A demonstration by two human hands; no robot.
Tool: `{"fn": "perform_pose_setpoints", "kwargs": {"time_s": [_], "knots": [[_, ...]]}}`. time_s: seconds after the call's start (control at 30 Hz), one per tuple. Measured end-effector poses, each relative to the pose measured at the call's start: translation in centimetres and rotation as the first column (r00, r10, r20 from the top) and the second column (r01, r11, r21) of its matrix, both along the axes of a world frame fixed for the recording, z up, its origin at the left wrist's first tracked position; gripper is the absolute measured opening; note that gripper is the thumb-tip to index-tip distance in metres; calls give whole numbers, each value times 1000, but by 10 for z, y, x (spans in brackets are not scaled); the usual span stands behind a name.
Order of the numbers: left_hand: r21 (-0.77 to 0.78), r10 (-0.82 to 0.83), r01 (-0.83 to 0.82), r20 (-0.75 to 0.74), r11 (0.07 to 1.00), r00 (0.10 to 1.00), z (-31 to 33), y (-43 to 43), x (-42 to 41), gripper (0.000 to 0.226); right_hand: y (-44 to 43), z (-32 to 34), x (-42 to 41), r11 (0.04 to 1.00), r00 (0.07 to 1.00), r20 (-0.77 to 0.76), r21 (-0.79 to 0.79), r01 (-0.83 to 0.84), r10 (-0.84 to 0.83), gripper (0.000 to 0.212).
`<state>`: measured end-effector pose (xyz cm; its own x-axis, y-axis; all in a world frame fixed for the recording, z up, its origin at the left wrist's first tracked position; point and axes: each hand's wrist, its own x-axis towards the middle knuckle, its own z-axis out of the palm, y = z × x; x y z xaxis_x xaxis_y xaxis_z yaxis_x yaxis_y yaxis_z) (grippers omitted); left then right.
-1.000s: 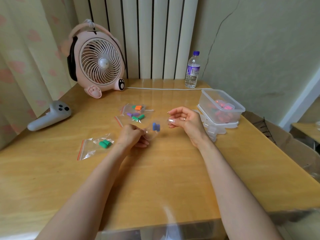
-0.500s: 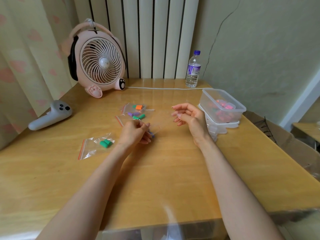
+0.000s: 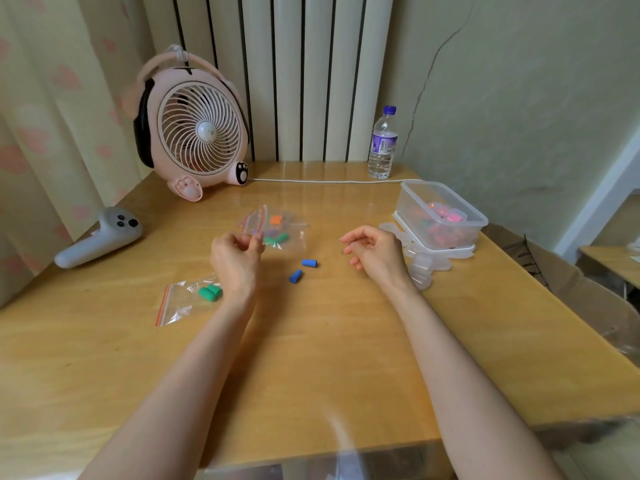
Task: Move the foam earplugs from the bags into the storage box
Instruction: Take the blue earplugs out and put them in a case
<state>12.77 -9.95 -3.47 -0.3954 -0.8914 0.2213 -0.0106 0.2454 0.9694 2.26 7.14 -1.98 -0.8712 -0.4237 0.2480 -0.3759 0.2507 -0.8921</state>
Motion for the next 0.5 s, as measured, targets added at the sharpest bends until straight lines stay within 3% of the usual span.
{"fn": "perform_pose_setpoints", "kwargs": {"time_s": [0.13,0.23,0.33,0.5], "knots": [[17,45,-46,69,999,997,-8,-11,-5,29,-1,-3,2,997,999,-27,70,24,-22,32],[-2,21,-21,173,1000,985,-7,-4,-6,25,4,-1,-2,960,988,-137,260,99,-65,24],[-109,57,-27,282,994,958,-7,2,-6,41,16,10,-7,861,969,-219,464,207,-115,22],[-232,-37,103,271,967,962,-5,7,-7,24,41,11,-8,640,931,-343,688,342,-128,28]]}}
